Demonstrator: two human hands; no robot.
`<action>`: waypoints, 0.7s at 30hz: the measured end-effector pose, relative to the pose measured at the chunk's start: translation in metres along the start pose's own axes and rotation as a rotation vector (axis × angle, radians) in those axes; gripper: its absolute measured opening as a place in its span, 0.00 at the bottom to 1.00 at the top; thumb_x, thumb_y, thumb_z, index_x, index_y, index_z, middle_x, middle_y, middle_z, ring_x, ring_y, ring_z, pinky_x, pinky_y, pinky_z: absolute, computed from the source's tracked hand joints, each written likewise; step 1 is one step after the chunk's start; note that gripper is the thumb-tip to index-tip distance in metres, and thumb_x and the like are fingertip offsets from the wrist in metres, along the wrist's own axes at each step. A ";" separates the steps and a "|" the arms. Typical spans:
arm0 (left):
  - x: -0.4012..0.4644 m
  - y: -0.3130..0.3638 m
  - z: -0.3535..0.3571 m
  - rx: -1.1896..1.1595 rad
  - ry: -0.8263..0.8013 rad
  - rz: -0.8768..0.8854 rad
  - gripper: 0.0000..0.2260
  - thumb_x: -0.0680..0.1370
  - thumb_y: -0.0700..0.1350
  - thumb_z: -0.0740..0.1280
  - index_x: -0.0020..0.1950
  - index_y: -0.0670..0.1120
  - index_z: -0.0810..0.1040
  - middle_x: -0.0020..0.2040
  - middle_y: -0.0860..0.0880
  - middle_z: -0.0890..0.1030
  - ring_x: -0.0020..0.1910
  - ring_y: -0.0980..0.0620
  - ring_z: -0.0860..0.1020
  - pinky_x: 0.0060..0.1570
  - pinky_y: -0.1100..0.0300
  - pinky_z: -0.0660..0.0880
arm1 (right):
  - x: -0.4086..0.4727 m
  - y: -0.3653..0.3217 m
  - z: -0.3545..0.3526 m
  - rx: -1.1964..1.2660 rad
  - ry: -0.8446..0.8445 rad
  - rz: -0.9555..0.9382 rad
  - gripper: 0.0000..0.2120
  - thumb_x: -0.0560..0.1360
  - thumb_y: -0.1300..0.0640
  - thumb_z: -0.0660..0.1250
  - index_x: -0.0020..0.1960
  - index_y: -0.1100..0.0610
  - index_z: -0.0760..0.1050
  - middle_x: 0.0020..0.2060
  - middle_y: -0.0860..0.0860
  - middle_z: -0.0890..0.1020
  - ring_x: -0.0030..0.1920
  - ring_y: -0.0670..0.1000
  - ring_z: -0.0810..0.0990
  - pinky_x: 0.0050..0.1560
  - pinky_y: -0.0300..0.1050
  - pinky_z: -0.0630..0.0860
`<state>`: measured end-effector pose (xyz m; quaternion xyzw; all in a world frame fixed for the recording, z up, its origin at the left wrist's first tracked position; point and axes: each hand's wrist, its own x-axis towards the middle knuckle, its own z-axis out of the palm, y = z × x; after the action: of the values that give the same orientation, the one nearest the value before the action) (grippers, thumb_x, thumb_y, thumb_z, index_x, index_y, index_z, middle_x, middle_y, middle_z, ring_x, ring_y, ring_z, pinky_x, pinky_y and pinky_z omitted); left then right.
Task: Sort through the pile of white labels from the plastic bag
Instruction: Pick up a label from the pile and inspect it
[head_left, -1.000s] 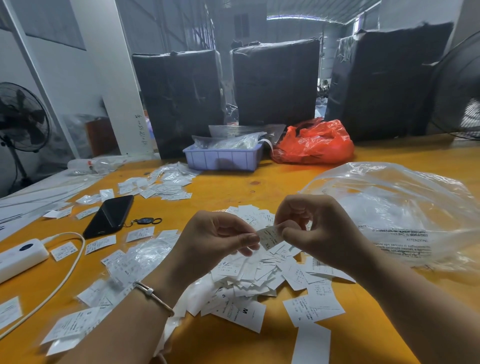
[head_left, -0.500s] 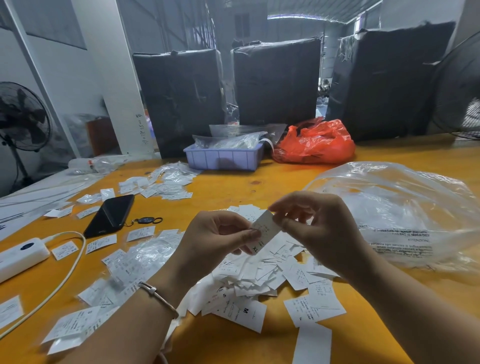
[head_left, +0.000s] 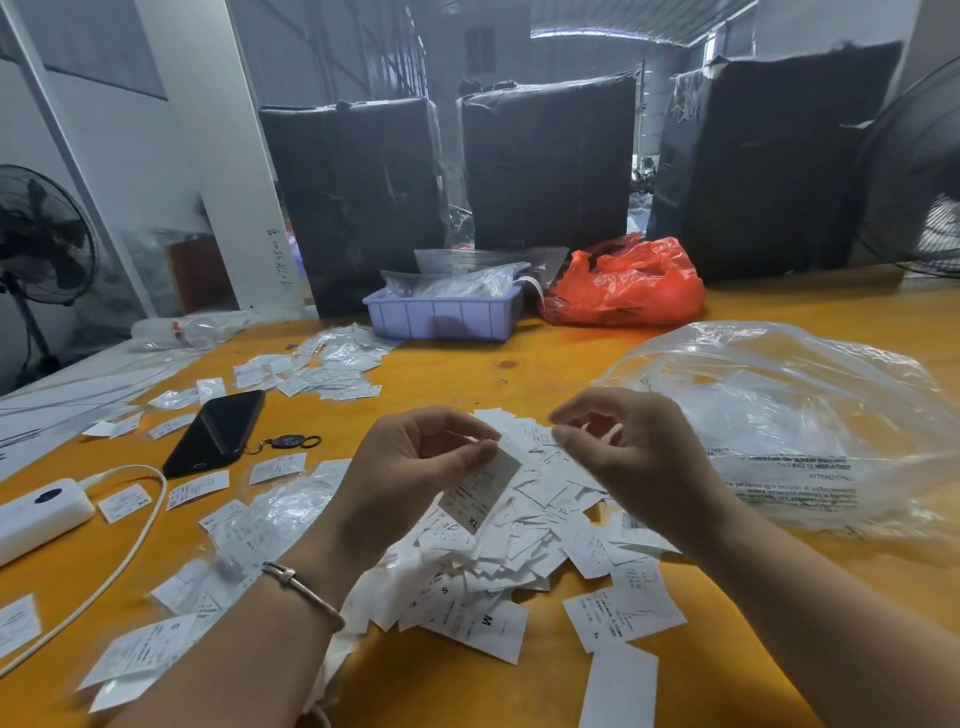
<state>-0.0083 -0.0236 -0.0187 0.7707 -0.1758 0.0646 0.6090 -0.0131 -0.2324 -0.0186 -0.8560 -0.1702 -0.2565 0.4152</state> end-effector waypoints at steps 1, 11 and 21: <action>0.001 0.000 -0.003 0.021 0.016 -0.013 0.03 0.71 0.43 0.74 0.43 0.47 0.85 0.41 0.48 0.86 0.41 0.56 0.82 0.39 0.67 0.76 | 0.002 0.004 -0.003 -0.134 0.102 0.000 0.04 0.73 0.59 0.69 0.43 0.55 0.83 0.35 0.47 0.83 0.34 0.47 0.80 0.37 0.46 0.77; 0.015 -0.018 -0.031 0.333 0.170 -0.330 0.05 0.76 0.41 0.72 0.41 0.42 0.82 0.36 0.46 0.81 0.38 0.47 0.75 0.41 0.54 0.72 | 0.015 0.051 -0.033 -0.917 -0.009 0.493 0.10 0.72 0.56 0.64 0.53 0.55 0.75 0.50 0.53 0.75 0.55 0.56 0.71 0.55 0.52 0.61; 0.019 -0.020 -0.058 0.634 0.144 -0.549 0.09 0.75 0.40 0.67 0.37 0.44 0.84 0.30 0.46 0.75 0.25 0.49 0.67 0.25 0.65 0.64 | 0.016 0.071 -0.035 -0.946 -0.056 0.555 0.07 0.71 0.66 0.63 0.41 0.56 0.77 0.39 0.52 0.78 0.41 0.56 0.73 0.51 0.49 0.60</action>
<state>0.0235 0.0324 -0.0165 0.9316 0.1077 0.0046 0.3472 0.0248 -0.3009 -0.0354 -0.9686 0.1848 -0.1632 0.0325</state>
